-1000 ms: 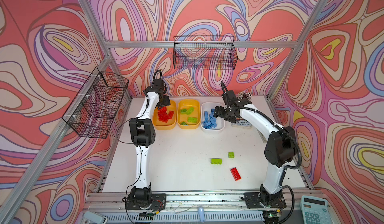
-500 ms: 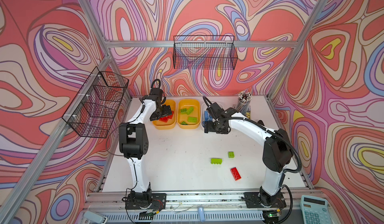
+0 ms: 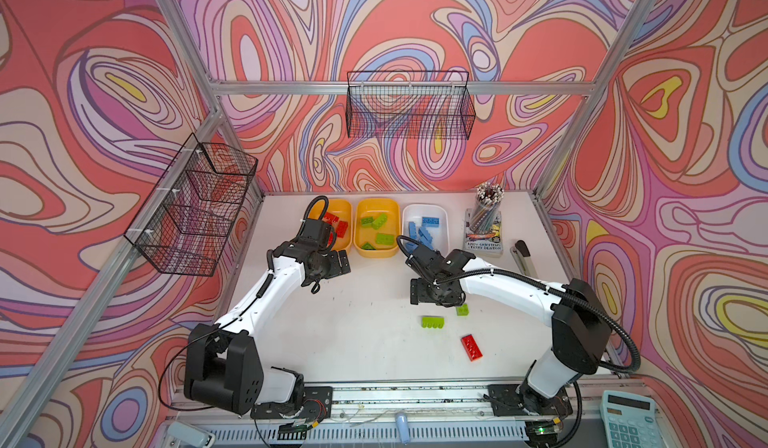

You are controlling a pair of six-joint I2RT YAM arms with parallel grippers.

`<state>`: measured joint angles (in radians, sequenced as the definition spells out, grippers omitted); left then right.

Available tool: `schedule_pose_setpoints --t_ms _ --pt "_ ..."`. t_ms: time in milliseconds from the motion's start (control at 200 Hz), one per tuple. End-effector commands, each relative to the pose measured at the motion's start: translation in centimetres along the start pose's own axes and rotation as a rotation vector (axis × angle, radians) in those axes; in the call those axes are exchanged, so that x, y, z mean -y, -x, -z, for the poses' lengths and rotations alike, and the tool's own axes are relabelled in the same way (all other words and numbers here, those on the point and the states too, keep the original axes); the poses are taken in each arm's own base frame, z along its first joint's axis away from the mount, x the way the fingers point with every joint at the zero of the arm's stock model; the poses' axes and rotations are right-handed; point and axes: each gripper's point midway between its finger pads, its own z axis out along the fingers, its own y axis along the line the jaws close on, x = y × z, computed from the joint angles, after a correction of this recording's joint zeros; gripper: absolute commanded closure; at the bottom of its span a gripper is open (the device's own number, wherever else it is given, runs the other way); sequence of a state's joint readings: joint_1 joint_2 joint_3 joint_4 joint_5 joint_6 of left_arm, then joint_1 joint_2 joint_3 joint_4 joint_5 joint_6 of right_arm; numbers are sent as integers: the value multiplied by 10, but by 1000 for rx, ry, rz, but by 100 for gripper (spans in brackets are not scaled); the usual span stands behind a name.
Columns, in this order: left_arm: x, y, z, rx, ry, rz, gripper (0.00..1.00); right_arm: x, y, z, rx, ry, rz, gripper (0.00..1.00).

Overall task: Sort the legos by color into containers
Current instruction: 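Move the right gripper over a lime-green 2x3 brick while the left arm draws back, then lower the right gripper and close it on the lime-green brick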

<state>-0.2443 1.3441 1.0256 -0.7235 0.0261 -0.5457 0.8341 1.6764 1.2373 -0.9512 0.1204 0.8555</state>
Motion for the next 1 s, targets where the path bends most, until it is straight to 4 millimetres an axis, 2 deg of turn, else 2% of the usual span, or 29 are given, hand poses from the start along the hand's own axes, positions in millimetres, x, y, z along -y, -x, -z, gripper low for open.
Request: schedule_pose_setpoints --t_ms 0,95,230,621,997 --pt "1 -7 3 30 -31 41 0 4 -9 -4 20 -28 -90 2" --pt "0 -13 4 24 -41 32 0 7 -15 -10 16 -24 -121 2" --pt "2 -11 5 31 -53 12 0 7 -21 -16 21 10 -159 2" --pt "9 -10 2 14 -77 -26 0 -6 -37 -33 1 16 -126 4" --pt "7 -12 2 19 -74 -27 0 2 -38 -39 7 -30 -116 5"
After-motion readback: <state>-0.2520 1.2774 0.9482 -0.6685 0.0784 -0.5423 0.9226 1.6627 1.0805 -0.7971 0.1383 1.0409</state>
